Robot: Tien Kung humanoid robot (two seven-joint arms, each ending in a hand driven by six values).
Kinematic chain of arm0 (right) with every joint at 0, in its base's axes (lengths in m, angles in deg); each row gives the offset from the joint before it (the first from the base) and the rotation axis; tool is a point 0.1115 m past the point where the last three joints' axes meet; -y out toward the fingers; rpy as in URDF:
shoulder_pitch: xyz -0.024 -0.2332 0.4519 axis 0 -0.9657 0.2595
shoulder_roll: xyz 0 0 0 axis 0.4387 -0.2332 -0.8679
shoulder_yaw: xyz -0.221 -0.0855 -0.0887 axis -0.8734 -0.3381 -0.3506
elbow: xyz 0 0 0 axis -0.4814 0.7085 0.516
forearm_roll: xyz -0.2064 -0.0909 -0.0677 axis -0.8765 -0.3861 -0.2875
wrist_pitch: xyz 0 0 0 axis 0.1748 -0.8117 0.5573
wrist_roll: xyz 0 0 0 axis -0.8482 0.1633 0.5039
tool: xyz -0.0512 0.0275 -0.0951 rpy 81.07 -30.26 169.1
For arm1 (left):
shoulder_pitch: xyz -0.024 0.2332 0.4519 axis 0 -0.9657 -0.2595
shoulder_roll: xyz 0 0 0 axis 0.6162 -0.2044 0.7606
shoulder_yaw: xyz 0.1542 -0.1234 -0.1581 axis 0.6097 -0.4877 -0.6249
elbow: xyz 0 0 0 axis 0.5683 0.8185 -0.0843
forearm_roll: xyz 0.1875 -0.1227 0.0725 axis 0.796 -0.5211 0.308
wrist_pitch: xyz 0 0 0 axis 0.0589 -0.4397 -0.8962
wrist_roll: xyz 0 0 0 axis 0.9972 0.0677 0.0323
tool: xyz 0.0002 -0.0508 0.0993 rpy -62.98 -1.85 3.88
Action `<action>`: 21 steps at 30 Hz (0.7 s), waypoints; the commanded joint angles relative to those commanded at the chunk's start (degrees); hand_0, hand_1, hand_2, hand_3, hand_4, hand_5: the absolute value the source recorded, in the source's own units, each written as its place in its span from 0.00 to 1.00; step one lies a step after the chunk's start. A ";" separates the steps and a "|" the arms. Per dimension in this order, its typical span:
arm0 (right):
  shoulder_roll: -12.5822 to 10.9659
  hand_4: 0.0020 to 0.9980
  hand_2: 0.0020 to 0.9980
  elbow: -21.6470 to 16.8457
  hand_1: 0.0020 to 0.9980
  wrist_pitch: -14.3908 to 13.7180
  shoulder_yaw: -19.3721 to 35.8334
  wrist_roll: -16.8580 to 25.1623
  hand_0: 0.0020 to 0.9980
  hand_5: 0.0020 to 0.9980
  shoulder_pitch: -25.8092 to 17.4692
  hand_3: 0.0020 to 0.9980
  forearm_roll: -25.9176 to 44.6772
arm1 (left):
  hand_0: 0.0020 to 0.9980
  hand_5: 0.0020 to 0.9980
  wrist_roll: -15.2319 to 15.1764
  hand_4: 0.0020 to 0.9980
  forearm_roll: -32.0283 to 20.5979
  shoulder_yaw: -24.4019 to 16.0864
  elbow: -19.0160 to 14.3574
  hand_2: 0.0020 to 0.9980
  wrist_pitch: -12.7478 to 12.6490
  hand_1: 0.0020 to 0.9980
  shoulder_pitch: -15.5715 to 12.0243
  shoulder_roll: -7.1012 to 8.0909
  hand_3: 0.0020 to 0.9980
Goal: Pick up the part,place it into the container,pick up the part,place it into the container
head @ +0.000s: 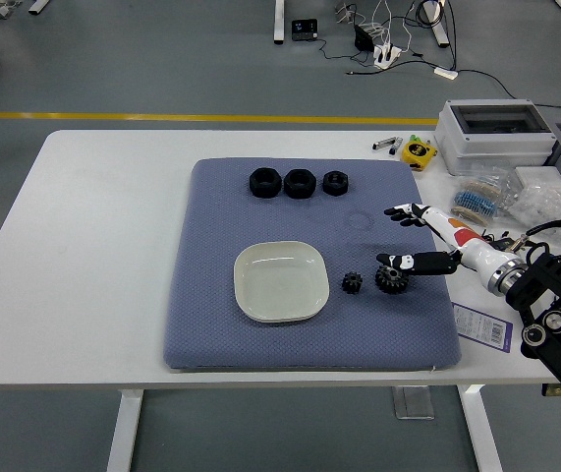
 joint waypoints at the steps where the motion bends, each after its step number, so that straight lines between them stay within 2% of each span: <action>1: -0.15 0.92 0.84 0.11 0.82 0.02 -0.50 0.04 0.88 0.35 0.27 0.84 -0.42 | 0.71 0.70 0.00 0.62 0.00 0.01 0.00 0.64 0.01 0.62 0.00 0.00 0.57; 3: -0.38 0.92 0.84 0.32 0.81 0.14 -1.28 0.06 0.87 0.32 0.72 0.87 -1.18 | 0.71 0.70 0.02 0.62 0.04 -0.01 0.00 0.64 0.02 0.62 0.01 0.01 0.57; 9: -1.45 0.92 0.84 1.19 0.81 0.69 -4.26 0.19 0.87 0.31 2.38 0.87 -3.42 | 0.71 0.70 -0.02 0.62 -0.19 0.04 0.00 0.64 0.02 0.62 -0.01 0.02 0.57; 20: -3.25 0.91 0.83 4.22 0.81 -1.50 -11.73 2.23 0.87 0.29 5.83 0.88 -9.37 | 0.71 0.70 -0.05 0.62 -0.45 0.26 0.00 0.64 -0.03 0.62 0.05 -0.03 0.57; 21: -3.34 0.89 0.83 4.38 0.79 -1.53 -12.04 2.10 0.83 0.26 5.97 0.88 -9.49 | 0.71 0.70 -0.06 0.62 -0.44 0.25 0.00 0.65 -0.04 0.62 0.05 -0.03 0.57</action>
